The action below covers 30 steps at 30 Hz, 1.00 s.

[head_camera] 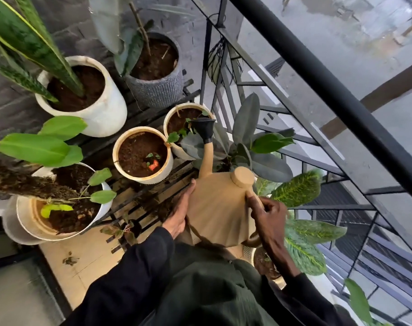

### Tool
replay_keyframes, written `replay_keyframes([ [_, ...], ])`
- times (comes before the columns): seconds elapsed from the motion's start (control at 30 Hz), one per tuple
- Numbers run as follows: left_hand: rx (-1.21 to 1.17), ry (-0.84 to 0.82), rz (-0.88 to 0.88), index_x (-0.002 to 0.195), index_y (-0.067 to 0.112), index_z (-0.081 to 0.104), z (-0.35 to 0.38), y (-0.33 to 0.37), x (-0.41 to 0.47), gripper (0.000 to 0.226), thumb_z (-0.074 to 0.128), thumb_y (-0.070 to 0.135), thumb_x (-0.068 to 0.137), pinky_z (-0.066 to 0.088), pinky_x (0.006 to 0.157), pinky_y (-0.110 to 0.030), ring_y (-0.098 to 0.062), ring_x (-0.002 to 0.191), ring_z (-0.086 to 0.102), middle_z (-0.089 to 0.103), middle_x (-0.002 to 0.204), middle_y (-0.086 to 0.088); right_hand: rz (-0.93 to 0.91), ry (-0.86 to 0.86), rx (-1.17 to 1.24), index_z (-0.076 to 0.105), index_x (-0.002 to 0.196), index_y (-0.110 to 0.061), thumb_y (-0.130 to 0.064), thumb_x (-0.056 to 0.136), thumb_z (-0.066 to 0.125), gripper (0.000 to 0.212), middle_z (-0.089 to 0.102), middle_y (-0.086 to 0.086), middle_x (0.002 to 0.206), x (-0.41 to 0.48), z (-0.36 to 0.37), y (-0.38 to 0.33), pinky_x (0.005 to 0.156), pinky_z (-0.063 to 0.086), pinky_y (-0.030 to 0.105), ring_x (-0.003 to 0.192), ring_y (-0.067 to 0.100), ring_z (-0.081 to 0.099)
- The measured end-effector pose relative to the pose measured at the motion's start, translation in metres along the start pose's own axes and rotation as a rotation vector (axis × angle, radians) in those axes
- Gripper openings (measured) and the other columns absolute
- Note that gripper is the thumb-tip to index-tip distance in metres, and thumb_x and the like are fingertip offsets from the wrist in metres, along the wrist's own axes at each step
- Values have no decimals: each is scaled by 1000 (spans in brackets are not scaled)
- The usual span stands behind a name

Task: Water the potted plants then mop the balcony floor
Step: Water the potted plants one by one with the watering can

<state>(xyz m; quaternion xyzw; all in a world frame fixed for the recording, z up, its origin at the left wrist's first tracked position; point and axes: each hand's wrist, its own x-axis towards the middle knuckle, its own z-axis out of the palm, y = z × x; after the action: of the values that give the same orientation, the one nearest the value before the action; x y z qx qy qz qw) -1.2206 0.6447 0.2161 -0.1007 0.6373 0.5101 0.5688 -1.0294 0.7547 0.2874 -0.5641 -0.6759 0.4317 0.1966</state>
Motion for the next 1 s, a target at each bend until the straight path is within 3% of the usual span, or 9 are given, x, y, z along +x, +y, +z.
replay_keyframes([
  [0.13, -19, -12, -5, 140, 28, 58, -14, 28, 5, 77, 64, 77, 81, 50, 104, -45, -19, 119, 64, 68, 132, -2, -24, -84, -49, 65, 53, -21, -50, 96, 72, 53, 62, 14, 54, 23, 20, -28, 48, 38, 29, 44, 15, 45],
  [0.23, -18, -37, -7, 142, 27, 54, -23, 49, 9, 65, 56, 68, 92, 52, 88, -33, -18, 118, 62, 65, 132, -2, -40, -118, -108, 64, 55, -5, -44, 100, 71, 60, 60, 17, 52, 43, 35, -52, 44, 33, 28, 44, 13, 43],
  [0.3, 0, -39, 1, 147, 28, 50, -30, 60, 14, 68, 54, 69, 93, 49, 93, -33, -18, 123, 58, 60, 139, -1, -43, -129, -135, 61, 57, 3, -43, 101, 70, 64, 52, 10, 46, 56, 44, -70, 42, 29, 26, 43, 13, 40],
  [0.4, -5, -49, 4, 149, 28, 48, -37, 73, 26, 66, 53, 66, 95, 46, 100, -34, -15, 121, 58, 57, 145, 1, -68, -174, -164, 59, 62, 7, -46, 101, 67, 67, 48, 4, 50, 76, 56, -87, 44, 29, 32, 45, 16, 38],
  [0.5, 17, 5, 27, 150, 21, 48, -38, 90, 28, 56, 50, 50, 103, 43, 92, -28, -15, 112, 57, 56, 139, -2, -85, -197, -220, 60, 65, 9, -59, 95, 60, 74, 52, 16, 48, 93, 65, -98, 42, 40, 41, 45, 17, 42],
  [0.6, 34, 31, 2, 149, 18, 47, -39, 101, 27, 50, 49, 42, 105, 38, 100, -29, -23, 134, 50, 53, 146, -6, -85, -224, -255, 61, 66, 11, -64, 91, 57, 79, 59, 28, 55, 105, 73, -111, 45, 49, 52, 44, 22, 47],
  [0.67, 15, 20, -31, 151, 21, 46, -42, 106, 32, 53, 48, 46, 104, 38, 104, -32, -24, 138, 47, 50, 151, -5, -90, -258, -263, 63, 70, 12, -65, 90, 56, 80, 62, 30, 60, 112, 76, -120, 45, 48, 53, 45, 24, 48],
  [0.83, -38, -21, -79, 149, 25, 49, -50, 108, 43, 65, 56, 61, 95, 43, 105, -38, -27, 134, 52, 53, 149, -6, -77, -295, -306, 66, 77, 15, -47, 102, 63, 67, 68, 33, 71, 123, 81, -130, 45, 45, 46, 46, 25, 50],
  [1.0, -24, 9, -71, 148, 31, 50, -52, 110, 47, 68, 58, 66, 91, 42, 113, -45, -26, 129, 54, 58, 144, -7, -49, -315, -303, 67, 82, 16, -44, 102, 63, 63, 70, 31, 71, 123, 83, -136, 44, 50, 54, 43, 25, 55],
])
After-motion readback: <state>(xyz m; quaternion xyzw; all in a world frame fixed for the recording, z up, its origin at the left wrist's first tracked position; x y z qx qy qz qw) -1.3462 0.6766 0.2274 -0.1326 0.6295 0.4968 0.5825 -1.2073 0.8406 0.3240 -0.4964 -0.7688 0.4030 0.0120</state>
